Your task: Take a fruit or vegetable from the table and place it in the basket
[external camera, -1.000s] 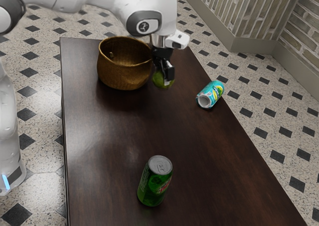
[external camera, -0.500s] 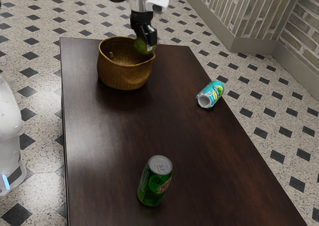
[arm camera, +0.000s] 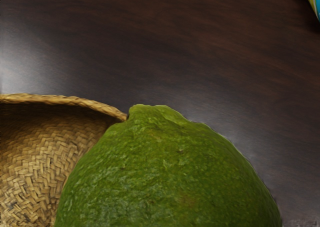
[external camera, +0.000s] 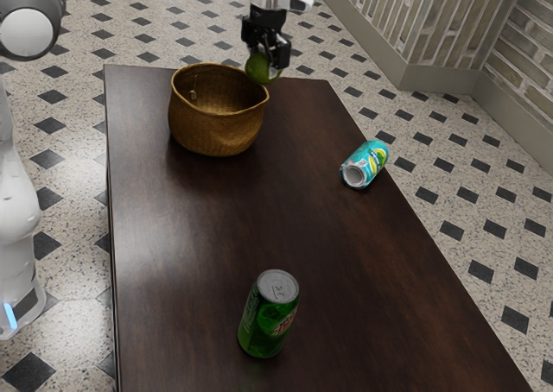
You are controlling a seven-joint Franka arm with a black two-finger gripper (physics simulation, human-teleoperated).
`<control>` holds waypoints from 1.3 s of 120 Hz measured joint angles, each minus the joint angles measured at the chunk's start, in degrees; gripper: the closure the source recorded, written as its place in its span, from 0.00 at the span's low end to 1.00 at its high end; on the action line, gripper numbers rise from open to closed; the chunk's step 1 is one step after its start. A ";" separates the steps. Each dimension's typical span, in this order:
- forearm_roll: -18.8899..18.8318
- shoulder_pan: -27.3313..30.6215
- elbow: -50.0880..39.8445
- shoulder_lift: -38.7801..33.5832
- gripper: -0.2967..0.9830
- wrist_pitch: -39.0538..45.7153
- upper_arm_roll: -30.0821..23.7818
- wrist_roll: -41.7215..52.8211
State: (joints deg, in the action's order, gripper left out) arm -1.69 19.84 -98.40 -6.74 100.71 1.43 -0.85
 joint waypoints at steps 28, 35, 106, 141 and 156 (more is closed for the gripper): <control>-0.12 0.35 -0.04 1.06 0.47 -2.15 2.42 0.17; -0.22 0.52 -0.08 1.58 0.48 -2.21 3.29 0.16; -0.41 2.24 -10.35 2.67 0.47 11.98 8.03 0.12; 0.64 2.22 -14.27 2.95 0.47 17.69 9.32 -0.28; 0.94 2.05 -14.76 2.29 0.36 17.33 9.46 -0.23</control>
State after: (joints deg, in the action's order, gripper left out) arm -0.75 21.90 -113.15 -4.45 118.04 10.89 -1.07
